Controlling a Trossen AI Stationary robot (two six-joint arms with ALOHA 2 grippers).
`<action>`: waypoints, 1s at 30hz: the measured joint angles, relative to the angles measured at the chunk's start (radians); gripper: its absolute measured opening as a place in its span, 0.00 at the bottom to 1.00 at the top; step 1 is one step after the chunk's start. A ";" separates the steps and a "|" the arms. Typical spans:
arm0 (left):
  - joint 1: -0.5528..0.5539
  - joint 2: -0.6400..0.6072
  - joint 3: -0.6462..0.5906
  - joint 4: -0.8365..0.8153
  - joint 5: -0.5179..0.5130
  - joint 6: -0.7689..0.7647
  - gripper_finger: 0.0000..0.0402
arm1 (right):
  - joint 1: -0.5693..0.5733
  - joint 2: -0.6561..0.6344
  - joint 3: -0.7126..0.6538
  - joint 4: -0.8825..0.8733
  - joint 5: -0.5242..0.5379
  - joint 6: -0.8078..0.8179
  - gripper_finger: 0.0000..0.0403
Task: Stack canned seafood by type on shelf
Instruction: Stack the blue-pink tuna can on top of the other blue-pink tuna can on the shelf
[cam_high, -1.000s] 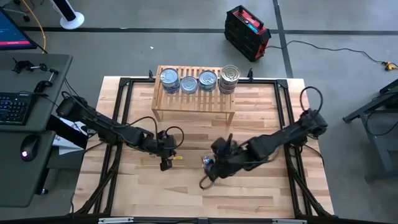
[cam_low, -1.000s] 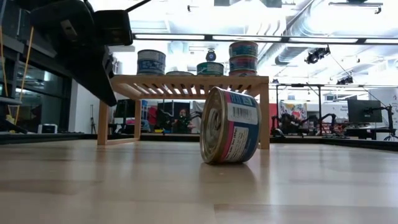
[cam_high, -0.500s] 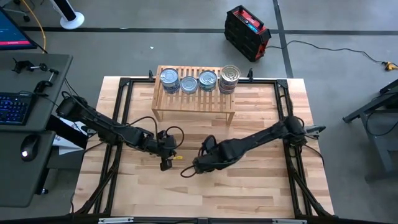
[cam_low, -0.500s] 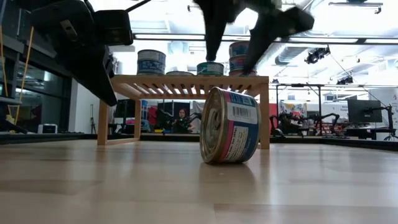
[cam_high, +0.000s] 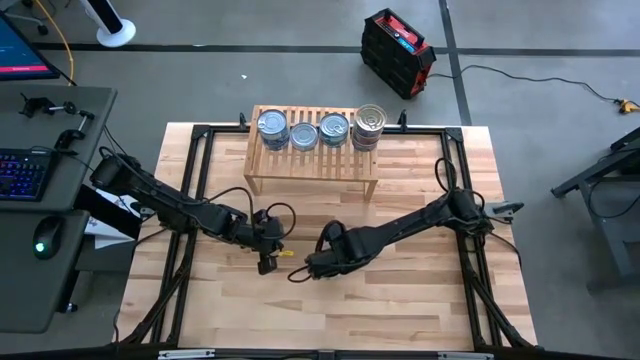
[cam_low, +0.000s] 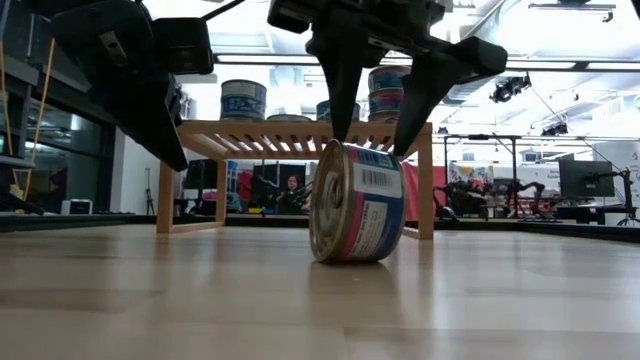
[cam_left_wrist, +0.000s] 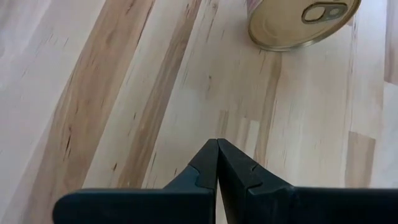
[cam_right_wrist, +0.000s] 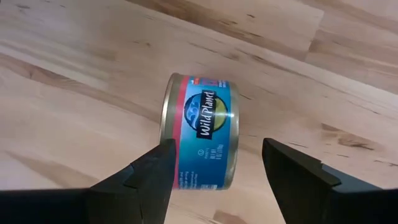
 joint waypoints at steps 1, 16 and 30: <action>0.000 0.000 0.000 0.000 0.000 0.002 0.00 | 0.000 0.000 0.000 0.001 0.000 -0.001 0.57; 0.000 0.000 0.000 0.001 0.000 -0.005 0.00 | 0.020 -0.008 0.078 0.035 0.095 -0.137 0.57; -0.001 0.000 0.000 0.001 0.000 -0.036 0.00 | 0.021 -0.008 0.053 0.017 0.125 -0.083 0.73</action>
